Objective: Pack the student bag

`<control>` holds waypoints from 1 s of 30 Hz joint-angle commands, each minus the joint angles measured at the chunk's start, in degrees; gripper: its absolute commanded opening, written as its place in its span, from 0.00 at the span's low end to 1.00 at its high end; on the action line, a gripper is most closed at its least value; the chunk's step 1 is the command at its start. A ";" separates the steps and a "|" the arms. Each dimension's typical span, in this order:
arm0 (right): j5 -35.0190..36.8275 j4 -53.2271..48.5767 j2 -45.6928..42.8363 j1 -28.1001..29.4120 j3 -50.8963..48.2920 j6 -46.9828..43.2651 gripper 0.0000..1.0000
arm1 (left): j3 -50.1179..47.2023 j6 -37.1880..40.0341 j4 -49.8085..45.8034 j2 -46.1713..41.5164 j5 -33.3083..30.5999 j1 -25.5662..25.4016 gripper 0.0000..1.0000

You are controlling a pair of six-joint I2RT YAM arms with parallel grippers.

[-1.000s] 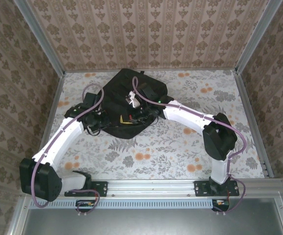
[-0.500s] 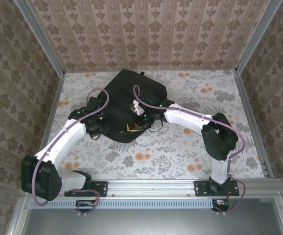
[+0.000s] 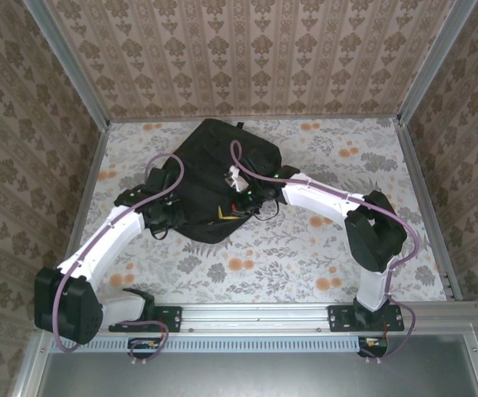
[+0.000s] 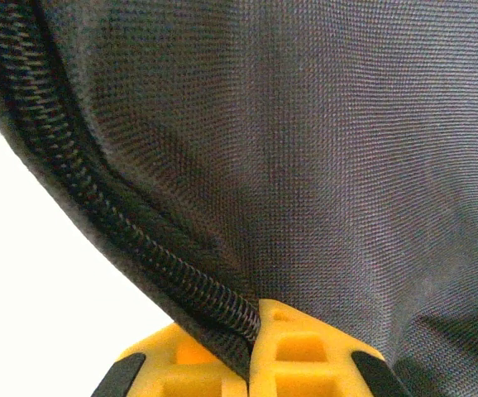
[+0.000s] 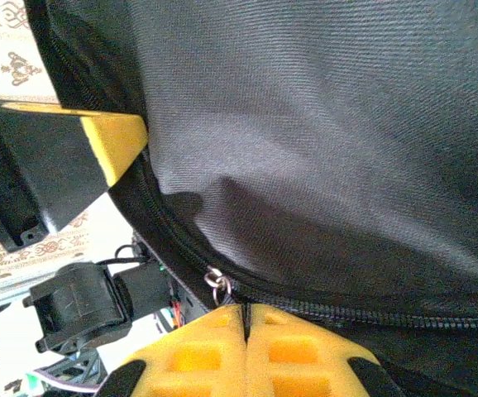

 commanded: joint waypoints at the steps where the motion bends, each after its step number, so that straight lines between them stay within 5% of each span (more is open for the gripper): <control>1: 3.14 -1.94 -2.19 -2.50 -0.38 -1.63 0.00 | -0.57 1.94 -1.92 -2.12 -3.99 1.77 0.00; 12: 6.71 -1.75 -4.07 -5.01 -2.92 -1.53 0.00 | -0.50 2.17 -1.01 -1.34 -3.02 2.75 0.00; 22: 22.88 -5.12 -6.86 -9.84 -5.00 0.57 0.00 | -1.71 1.59 0.32 -1.16 -1.81 2.73 0.00; 28: 21.86 -3.61 -9.24 -10.52 -7.20 1.83 0.00 | -1.86 1.24 1.39 -0.87 -0.13 2.05 0.00; 30: 20.85 -3.81 -9.52 -10.54 -7.66 2.05 0.00 | -1.97 1.37 2.34 -0.86 2.31 1.93 0.09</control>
